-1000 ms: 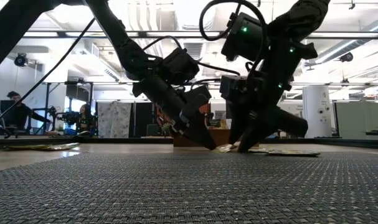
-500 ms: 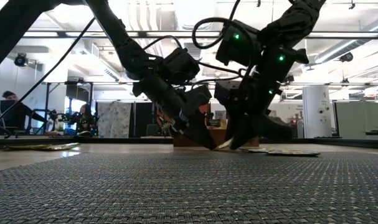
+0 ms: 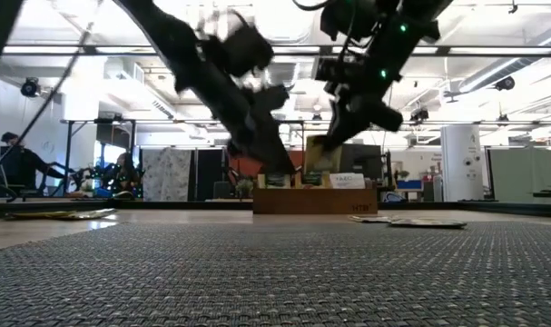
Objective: Pick & Place Tea
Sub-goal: Put the yellow tea bag into the left section of the wooden organizer
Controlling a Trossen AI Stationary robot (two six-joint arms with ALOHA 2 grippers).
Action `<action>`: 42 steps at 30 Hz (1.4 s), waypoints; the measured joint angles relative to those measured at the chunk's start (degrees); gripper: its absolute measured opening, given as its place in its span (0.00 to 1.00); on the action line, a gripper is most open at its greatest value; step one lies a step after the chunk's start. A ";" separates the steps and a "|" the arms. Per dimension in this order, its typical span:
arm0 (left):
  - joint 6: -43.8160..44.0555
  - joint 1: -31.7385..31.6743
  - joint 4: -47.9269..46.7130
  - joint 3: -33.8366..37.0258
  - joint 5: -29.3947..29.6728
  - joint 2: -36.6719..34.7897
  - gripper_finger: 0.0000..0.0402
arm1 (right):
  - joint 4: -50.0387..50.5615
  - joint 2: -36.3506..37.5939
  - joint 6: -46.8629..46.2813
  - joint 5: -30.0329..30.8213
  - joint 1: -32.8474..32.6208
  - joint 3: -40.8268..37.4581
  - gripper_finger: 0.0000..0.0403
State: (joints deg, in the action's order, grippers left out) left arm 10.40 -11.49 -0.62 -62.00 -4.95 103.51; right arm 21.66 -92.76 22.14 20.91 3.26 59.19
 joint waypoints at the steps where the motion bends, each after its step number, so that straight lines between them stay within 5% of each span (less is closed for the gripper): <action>1: -0.02 0.46 -0.97 0.62 2.91 -2.31 0.10 | 1.51 1.02 -1.22 -0.87 1.37 0.70 0.02; 9: 9.21 3.64 -4.12 9.98 22.88 -23.47 0.10 | 13.17 -3.00 -8.26 -13.80 15.91 16.35 0.02; 17: 24.17 5.38 -4.40 21.46 28.08 -37.45 0.10 | 28.16 -22.83 -6.95 -23.39 21.45 42.24 0.02; 23: 29.78 9.21 -4.21 25.72 33.15 -42.58 0.10 | 32.18 -30.93 -9.21 -24.41 22.57 53.34 0.02; 42: 28.45 11.78 -4.75 26.47 35.93 -43.55 0.10 | 30.98 -37.98 -14.05 -25.25 24.41 54.96 0.02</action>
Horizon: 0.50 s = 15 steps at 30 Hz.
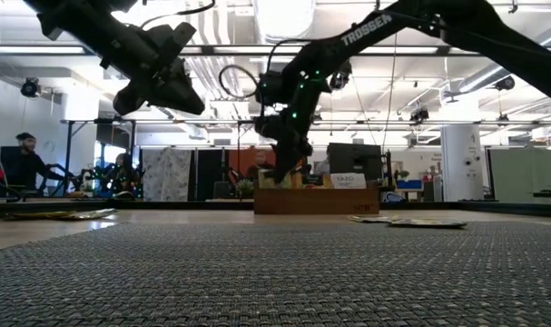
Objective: Pick & Place Tea
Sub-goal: Put the yellow tea bag into the left section of the wooden organizer
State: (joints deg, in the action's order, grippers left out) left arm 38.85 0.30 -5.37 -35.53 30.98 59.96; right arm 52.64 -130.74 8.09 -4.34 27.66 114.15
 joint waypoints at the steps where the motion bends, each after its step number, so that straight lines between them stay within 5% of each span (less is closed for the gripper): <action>1: 0.00 0.08 -0.02 0.00 0.00 0.00 0.10 | 0.01 -0.27 -0.03 0.42 0.05 0.03 0.02; 15: -0.03 0.31 -0.72 0.00 -0.02 0.00 0.10 | 2.51 -0.72 2.56 4.76 -0.04 1.63 0.23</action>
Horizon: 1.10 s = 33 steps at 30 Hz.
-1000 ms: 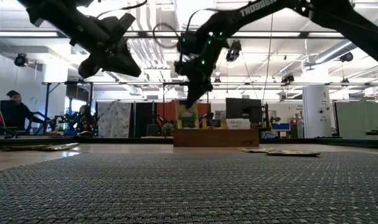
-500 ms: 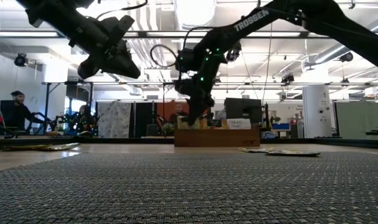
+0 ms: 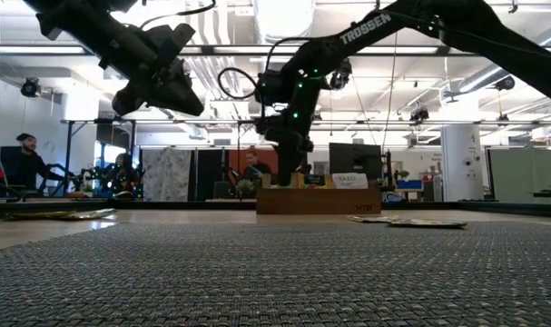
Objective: Pick & Place Tea
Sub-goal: Put the yellow tea bag into the left section of the wooden organizer
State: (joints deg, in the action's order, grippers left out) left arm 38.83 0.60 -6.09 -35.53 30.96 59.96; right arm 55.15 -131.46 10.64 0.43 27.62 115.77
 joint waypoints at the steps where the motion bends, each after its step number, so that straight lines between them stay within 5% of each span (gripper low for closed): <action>1: 0.00 0.00 0.00 0.00 0.00 0.00 0.10 | 0.18 0.24 0.34 0.00 0.00 0.21 0.25; 9: 0.22 0.00 -5.49 -0.04 -0.53 -0.04 0.10 | 1.75 5.32 4.37 1.21 0.00 1.54 0.32; 19: -0.01 0.23 -12.57 0.26 -13.14 2.08 0.10 | 12.79 12.08 4.06 -1.21 -0.81 -2.50 0.30; 24: -3.81 0.37 -6.46 0.31 -15.53 5.52 0.10 | 13.87 18.89 -3.01 -9.70 -1.79 -12.67 0.26; 33: -17.81 -2.77 14.61 -1.36 -26.52 19.81 0.10 | 5.19 36.88 -24.16 -9.46 -7.73 -41.02 0.24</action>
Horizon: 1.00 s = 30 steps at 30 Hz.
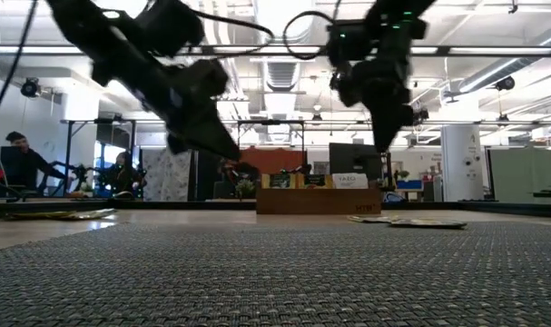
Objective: Pick & Place Tea
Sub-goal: Put the yellow tea bag into the left section of the wooden organizer
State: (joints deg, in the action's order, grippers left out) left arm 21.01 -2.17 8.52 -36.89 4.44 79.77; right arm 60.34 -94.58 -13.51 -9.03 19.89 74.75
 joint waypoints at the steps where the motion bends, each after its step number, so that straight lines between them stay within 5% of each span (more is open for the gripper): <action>1: -0.43 -0.41 1.34 -0.72 -1.71 2.01 0.10 | -2.22 1.75 -3.38 -0.01 -0.68 -3.09 0.24; 12: -7.15 -1.53 3.35 -21.37 -11.39 22.82 0.10 | -23.06 11.09 -29.88 -1.18 -1.67 -27.59 0.31; 21: -12.53 -3.15 -12.64 -39.08 -12.85 37.76 0.10 | -34.27 10.93 -32.68 -2.46 -1.67 -34.83 0.35; 30: -12.91 -3.35 -15.15 -42.16 -13.96 39.27 0.10 | -37.48 10.94 -33.05 -2.60 -1.70 -38.48 0.36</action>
State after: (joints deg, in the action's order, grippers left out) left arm 8.10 -5.52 -6.63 -79.05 -9.52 119.04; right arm 22.86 -83.64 -46.57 -11.64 18.19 36.27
